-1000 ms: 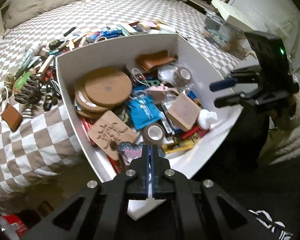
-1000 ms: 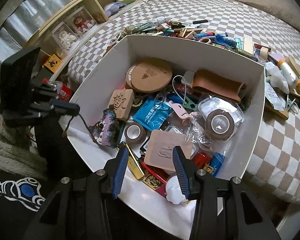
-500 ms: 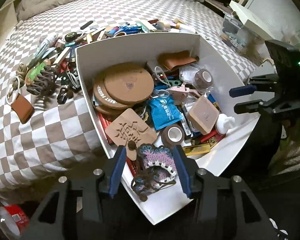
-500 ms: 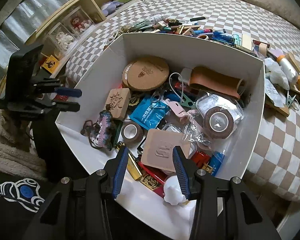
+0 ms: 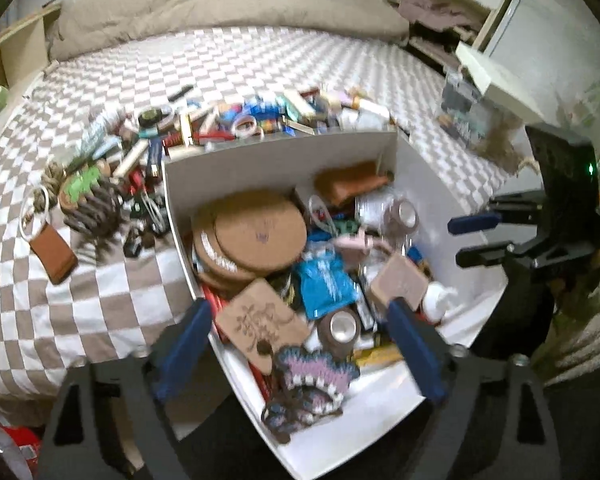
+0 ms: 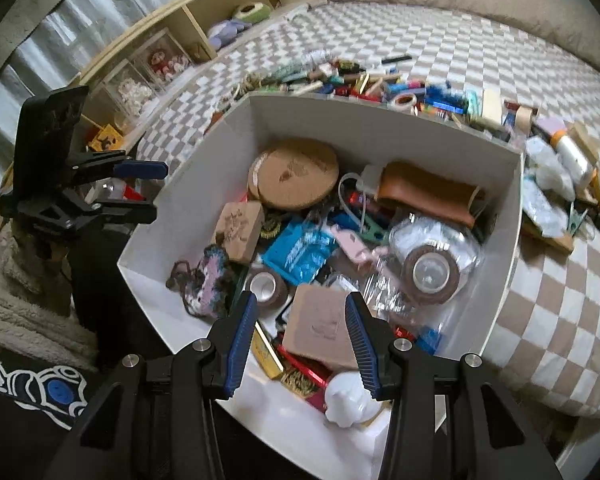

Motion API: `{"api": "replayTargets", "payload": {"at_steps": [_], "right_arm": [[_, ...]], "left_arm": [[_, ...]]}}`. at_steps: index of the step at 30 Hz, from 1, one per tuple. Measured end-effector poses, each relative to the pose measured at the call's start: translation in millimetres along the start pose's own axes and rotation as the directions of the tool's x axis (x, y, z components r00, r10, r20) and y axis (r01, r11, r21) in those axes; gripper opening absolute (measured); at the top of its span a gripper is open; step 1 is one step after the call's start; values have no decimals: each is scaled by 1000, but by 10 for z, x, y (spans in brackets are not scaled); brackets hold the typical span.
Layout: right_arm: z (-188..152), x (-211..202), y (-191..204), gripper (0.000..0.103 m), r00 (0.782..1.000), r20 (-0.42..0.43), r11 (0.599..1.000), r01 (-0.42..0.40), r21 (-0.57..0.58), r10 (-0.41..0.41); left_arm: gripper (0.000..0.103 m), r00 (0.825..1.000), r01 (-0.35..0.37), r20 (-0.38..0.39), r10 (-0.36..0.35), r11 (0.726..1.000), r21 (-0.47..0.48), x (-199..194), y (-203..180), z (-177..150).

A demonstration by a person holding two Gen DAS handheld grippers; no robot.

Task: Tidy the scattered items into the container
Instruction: 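Move both open grippers back from the box toward the pile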

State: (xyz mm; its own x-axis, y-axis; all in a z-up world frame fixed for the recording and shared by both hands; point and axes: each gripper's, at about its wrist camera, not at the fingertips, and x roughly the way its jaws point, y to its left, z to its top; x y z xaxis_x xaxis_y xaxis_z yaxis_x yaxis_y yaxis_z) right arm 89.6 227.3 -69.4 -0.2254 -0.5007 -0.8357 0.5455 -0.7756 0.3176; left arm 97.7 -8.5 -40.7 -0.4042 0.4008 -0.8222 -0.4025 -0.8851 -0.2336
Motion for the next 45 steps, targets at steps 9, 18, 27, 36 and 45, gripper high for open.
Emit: {"api": "replayTargets", "payload": {"at_steps": [9,18,27,36,45], "right_arm": [[154,-215,-41,103,977,207,999,52,18,-54],[330,-376,-196,103,943,317,995,93,37,-100],[563,-734,-384,103,869,479,991,83,100,-122],[729,-896,-715,103,797,580,979,74,189,-172],[578,-741,-1357,103,741,577,916,129,379,-343]], "left_arm": [[103,989,-71,127,73,997,-18,-78,75,204],[103,951,-145,267,154,988,-55,-331,242,454],[103,874,-222,399,278,958,-182,-606,530,687],[103,806,-310,434,403,911,-271,-633,977,830],[103,834,-340,287,471,848,-405,-157,1664,678]]}}
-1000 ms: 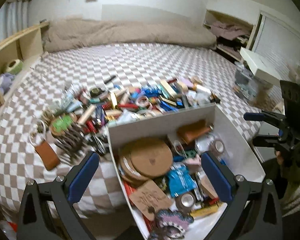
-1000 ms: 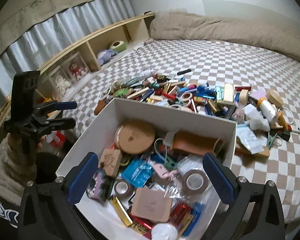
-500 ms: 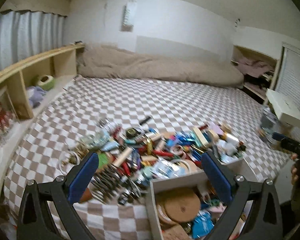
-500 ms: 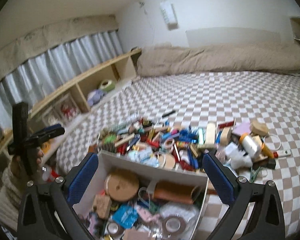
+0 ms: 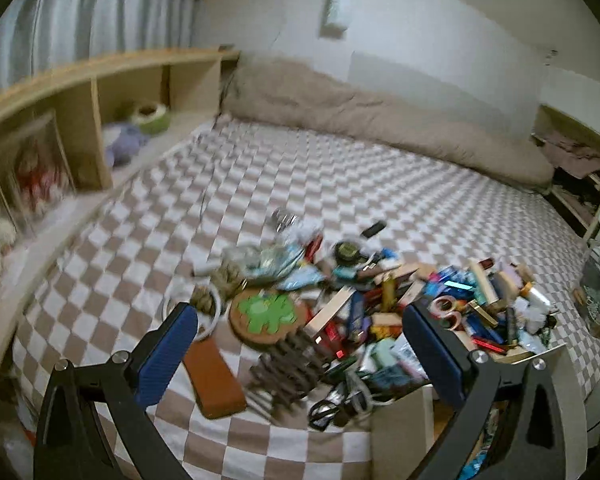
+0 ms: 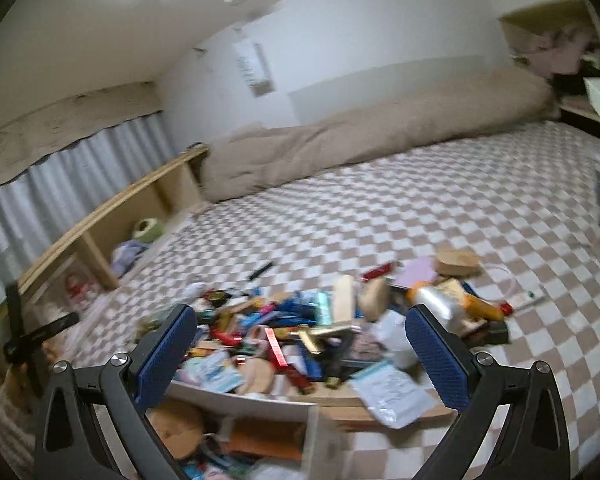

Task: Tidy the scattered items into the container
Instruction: 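Move both open grippers back from the box toward the pile, then grasp the brown leather strap with the left gripper while the right gripper grasps the green clothespin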

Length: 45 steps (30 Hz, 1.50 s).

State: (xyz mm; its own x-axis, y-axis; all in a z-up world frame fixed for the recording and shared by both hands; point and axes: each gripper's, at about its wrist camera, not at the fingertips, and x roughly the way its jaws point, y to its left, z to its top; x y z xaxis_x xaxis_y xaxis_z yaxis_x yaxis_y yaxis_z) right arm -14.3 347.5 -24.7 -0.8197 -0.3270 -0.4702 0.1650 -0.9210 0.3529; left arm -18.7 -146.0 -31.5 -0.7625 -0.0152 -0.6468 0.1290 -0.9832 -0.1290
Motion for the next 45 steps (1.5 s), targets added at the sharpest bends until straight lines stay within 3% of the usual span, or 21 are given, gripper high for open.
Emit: {"api": "replayTargets", "payload": {"at_steps": [9,16,24,28,31,36,39,45], "right_arm": [[-236,309,-571,103,978,-80,980,194,35,-191],[-558,601,-913,103,936,-202,952,303,41,-289],[-774,794,-1171,103,905,-268,930,360,68,-331],[-814,822,-1202,103,912,-260,931,351,97,-317],[-824,835,-1225,103,918,-253,931,344,119,-306],[-835,853,-1225,103,913,-258,929,354,107,-318],[-819,854,-1214,103,917,-250,933,345,104,-311],[-724,937,-1186,103,908,-252,932,359,54,-335]], "left_arm": [[103,989,-105,-110,103,994,-13,468,369,-274],[103,947,-211,-240,211,977,26,825,577,-603],[103,921,-239,-304,242,970,48,1016,609,-763],[103,908,-254,-329,260,965,61,1097,614,-839],[103,879,-325,-333,342,939,108,1137,683,-890],[103,863,-379,-336,377,923,65,1061,930,-871],[103,866,-392,-315,388,918,54,1021,1029,-839],[98,902,-327,-278,331,943,64,1089,1019,-742]]}}
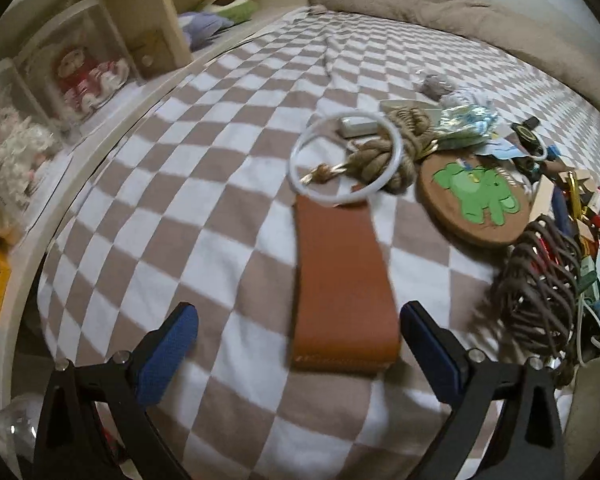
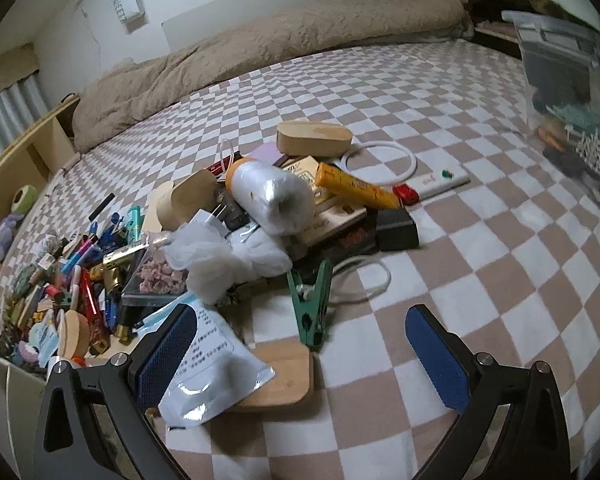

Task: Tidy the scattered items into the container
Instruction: 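Grasp the brown leather strap with the left gripper while the right gripper grasps the green clothespin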

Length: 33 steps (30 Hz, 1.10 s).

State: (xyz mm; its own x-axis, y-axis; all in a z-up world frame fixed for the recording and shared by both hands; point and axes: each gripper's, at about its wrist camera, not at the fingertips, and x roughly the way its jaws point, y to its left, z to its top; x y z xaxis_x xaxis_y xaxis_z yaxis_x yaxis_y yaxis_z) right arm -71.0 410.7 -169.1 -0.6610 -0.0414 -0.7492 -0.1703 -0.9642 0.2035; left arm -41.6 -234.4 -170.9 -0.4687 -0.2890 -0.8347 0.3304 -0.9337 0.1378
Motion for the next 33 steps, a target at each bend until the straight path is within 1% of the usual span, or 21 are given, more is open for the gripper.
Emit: {"api": "replayTargets", "payload": {"at_steps": [1,2,3,5,6,7,8,10,11,12,13,14,16,17,18,20,23,26,29,33], "right_arm": [[18,26,16,103,1000,-10,1000,26,-16,-26],[29,46,34,103,998,-19,998,53,-33,-54],[36,68,59,103,996,-25,995,78,-55,-80],[35,123,105,103,994,-37,991,99,-94,-103],[34,151,124,103,993,-46,989,103,-103,-109],[33,181,138,98,992,-55,989,105,-107,-111],[33,207,145,87,991,-63,988,113,-108,-120],[30,258,140,78,984,-75,983,154,-103,-162],[29,285,134,77,983,-81,982,159,-102,-167],[25,312,132,77,983,-91,983,151,-104,-160],[20,335,131,70,983,-100,984,143,-106,-154],[23,355,130,57,983,-106,984,142,-108,-153],[15,406,131,48,979,-115,981,152,-122,-166],[8,414,132,44,979,-107,978,161,-130,-176],[7,417,131,36,978,-97,975,173,-139,-187],[6,412,110,25,977,-84,973,184,-140,-197],[9,379,68,24,979,-79,978,178,-114,-187],[-4,309,36,24,982,-74,982,168,-91,-175],[2,226,-13,24,988,-67,989,137,-49,-140],[95,77,-48,24,994,-29,995,103,-9,-103]], "left_arm": [[91,1000,1,0,-1,1000,10,23,-24,15],[88,1000,2,-6,-2,1000,23,72,-43,56],[85,1000,10,-9,-9,1000,29,101,-57,66],[83,1000,18,6,-19,999,27,126,-55,103],[79,1000,22,13,-23,999,28,127,-69,113],[73,999,28,17,-29,999,28,133,-75,128],[70,999,33,21,-34,999,27,139,-78,145],[56,999,38,19,-39,999,34,140,-100,165],[52,999,45,19,-46,998,40,137,-115,176],[45,999,48,18,-49,998,47,128,-139,173],[45,999,41,19,-42,997,58,118,-170,174],[45,999,31,20,-32,997,72,108,-208,168],[45,999,37,17,-38,996,76,99,-228,165],[45,999,40,12,-41,997,67,90,-222,168],[45,999,47,7,-48,998,51,77,-207,174],[45,998,68,11,-68,997,22,30,-184,173],[45,996,78,47,-77,997,-4,-111,-138,184],[45,992,110,71,-107,993,-41,-251,-84,183],[45,988,124,104,-117,991,-58,-397,-53,169],[45,981,151,134,-139,985,-79,-539,-13,153]]}}
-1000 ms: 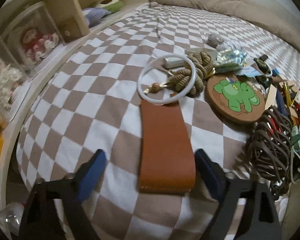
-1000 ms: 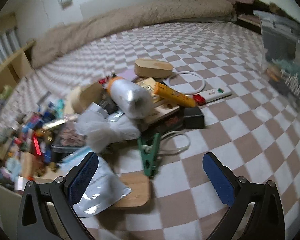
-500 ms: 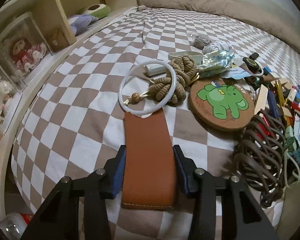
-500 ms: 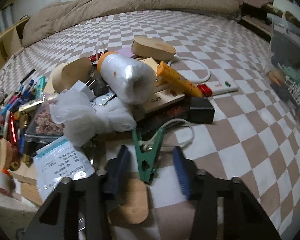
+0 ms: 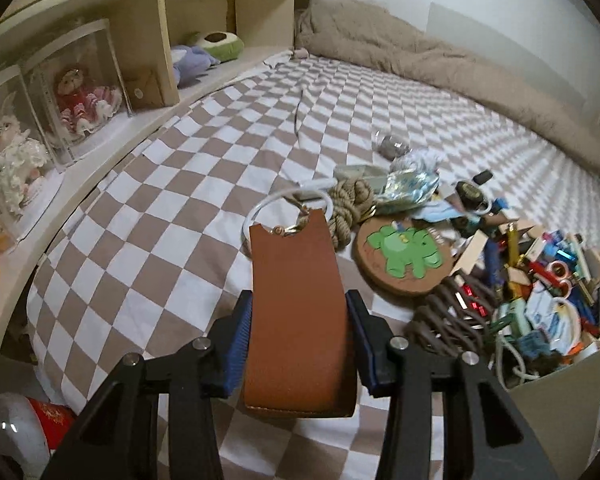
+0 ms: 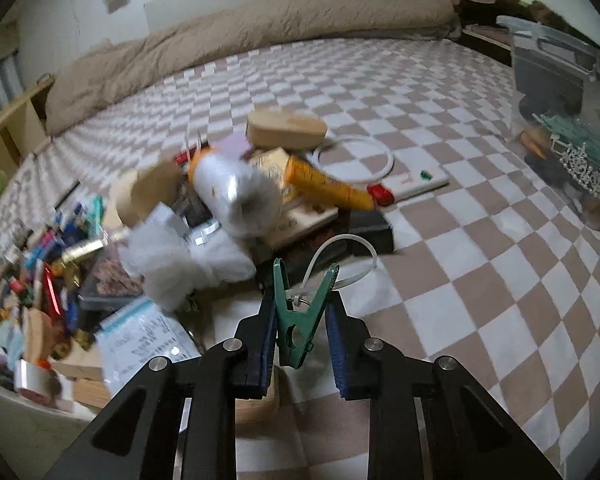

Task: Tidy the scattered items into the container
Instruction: 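Grasp the brown leather strap with the left gripper while the right gripper grasps the green clothespin, then carry the leather strap in the left gripper and the clothespin in the right gripper over the white box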

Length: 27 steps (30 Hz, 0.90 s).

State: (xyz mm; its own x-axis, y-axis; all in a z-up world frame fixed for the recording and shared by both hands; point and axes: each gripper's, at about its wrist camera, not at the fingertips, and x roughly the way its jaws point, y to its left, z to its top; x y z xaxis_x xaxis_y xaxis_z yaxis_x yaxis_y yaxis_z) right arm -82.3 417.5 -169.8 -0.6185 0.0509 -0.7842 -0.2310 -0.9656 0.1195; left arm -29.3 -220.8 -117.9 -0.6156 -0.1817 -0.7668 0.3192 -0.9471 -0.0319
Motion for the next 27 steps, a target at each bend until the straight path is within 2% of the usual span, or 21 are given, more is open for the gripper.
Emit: {"api": "replayTargets", "payload": {"at_steps": [8,15,21,27], "right_arm": [[115,-414,-43,24,992,89,994,-95,53,90],[172,-690,-4,24,970,149,978,-202,59,191],[197,-960,41,24,949,199,965,-259,40,246],[226,-1305,125,24,911,286,951,-310,-2,297]], "left_arm": [[45,998,35,47,-35,999,5,-198,-89,10],[45,987,104,117,-107,994,30,-495,-235,37],[45,963,177,189,-193,979,96,-816,-484,51],[45,924,266,239,-298,951,156,-1106,-708,54]]}}
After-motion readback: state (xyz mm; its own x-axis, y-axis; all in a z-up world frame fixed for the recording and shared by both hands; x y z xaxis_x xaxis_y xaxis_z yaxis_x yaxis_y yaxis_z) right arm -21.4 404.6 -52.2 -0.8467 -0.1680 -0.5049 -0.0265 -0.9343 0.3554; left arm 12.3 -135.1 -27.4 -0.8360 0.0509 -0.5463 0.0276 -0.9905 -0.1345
